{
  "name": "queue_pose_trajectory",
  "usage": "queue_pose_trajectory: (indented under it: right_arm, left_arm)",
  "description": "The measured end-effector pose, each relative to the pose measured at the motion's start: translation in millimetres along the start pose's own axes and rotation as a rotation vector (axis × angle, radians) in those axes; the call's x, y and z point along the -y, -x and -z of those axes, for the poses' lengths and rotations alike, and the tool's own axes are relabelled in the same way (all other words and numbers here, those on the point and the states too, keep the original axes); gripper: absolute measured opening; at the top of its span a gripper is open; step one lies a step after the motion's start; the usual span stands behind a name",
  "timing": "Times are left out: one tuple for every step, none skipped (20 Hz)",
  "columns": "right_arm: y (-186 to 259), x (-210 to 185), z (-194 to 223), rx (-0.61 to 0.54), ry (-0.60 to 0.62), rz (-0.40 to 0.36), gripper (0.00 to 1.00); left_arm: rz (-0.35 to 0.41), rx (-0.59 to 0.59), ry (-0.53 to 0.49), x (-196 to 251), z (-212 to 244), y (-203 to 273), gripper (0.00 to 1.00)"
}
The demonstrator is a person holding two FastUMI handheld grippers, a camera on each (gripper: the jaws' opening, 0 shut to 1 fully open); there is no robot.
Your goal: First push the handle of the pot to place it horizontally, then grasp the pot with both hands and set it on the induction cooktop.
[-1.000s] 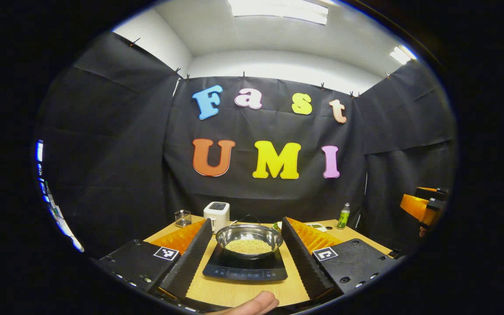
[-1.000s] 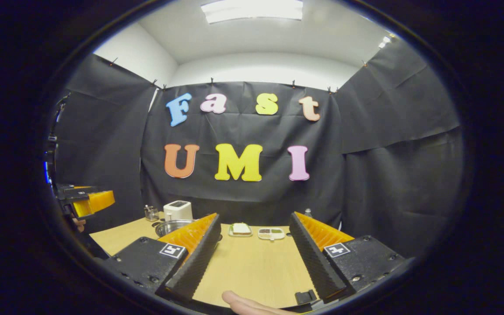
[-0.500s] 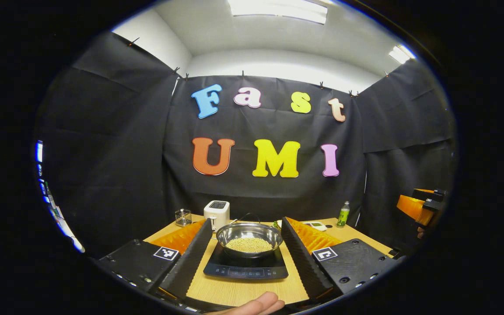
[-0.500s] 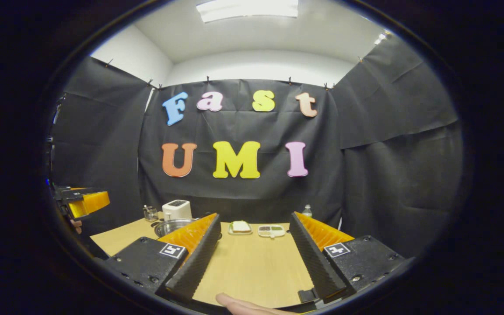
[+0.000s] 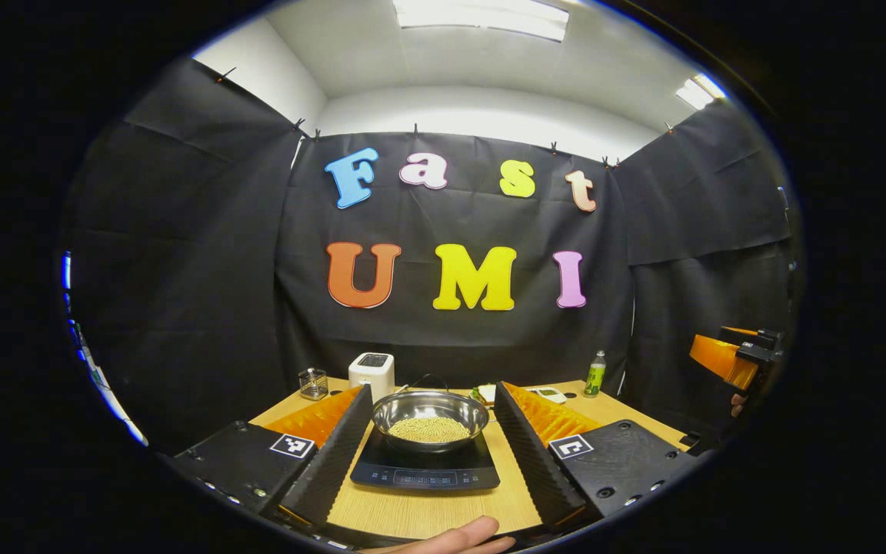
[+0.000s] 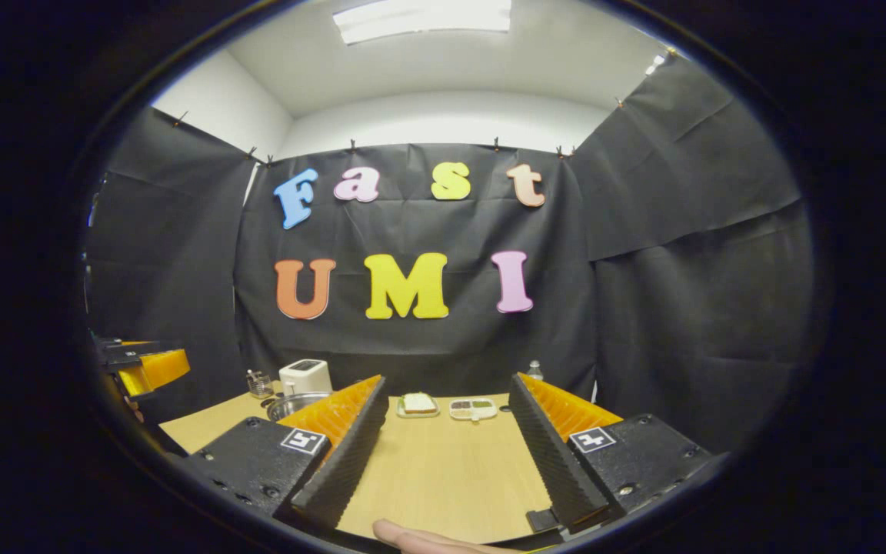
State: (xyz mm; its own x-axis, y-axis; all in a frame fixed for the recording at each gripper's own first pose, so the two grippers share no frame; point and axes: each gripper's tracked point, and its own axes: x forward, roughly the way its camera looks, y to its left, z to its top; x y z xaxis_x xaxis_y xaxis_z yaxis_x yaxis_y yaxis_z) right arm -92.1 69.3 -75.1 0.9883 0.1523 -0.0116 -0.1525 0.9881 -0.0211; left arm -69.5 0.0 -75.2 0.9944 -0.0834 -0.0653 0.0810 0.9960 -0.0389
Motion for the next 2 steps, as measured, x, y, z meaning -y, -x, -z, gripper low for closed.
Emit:
queue_pose_trajectory:
  right_arm:
    - [-0.6, 0.5, 0.8, -0.002, -0.002, -0.001, 1.00]
    - [-1.4, 0.3, 1.0, -0.002, -0.004, -0.002, 1.00]
  left_arm:
    - [0.002, -0.001, -0.002, 0.6, 0.9, 0.4, 0.95]
    - [0.002, 0.001, -0.003, -0.1, 0.6, 0.0, 0.95]
